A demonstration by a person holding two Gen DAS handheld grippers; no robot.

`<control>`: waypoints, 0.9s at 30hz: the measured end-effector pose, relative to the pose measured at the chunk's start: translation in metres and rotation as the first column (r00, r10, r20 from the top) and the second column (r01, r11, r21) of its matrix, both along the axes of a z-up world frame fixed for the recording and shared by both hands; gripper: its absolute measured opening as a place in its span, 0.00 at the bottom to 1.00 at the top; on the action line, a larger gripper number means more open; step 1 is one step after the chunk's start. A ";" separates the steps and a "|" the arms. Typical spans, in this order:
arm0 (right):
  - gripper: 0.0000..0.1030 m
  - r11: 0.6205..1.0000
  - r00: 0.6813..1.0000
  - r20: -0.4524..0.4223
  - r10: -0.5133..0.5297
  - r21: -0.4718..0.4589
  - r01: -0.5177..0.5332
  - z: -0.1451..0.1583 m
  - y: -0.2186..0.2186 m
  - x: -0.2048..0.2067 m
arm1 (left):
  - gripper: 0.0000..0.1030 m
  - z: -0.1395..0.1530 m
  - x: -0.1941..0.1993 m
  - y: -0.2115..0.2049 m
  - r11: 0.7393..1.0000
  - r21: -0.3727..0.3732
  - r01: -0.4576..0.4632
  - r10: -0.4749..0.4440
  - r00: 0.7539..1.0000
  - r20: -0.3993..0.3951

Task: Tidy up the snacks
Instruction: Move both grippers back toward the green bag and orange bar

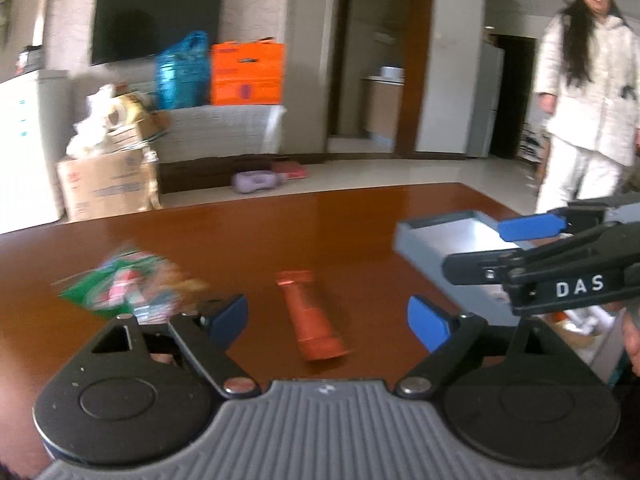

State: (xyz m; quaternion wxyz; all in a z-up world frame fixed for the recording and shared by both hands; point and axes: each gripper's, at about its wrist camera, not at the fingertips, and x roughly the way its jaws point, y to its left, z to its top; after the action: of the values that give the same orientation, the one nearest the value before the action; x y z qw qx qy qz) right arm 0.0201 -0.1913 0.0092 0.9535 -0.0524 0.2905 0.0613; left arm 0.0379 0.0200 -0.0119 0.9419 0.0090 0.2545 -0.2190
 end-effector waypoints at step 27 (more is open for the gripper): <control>0.81 0.998 0.993 -0.101 -0.066 0.018 0.068 -0.085 0.061 0.083 | 0.93 -0.033 0.066 0.130 0.937 -0.050 -0.344 0.339 0.936 -0.091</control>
State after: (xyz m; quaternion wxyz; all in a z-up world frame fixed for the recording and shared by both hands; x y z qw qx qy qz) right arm 0.1028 -0.1299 -0.0759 0.9397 -0.0291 0.3389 0.0352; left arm 0.1038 0.1496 -0.0449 0.9543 -0.0749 0.2829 -0.0603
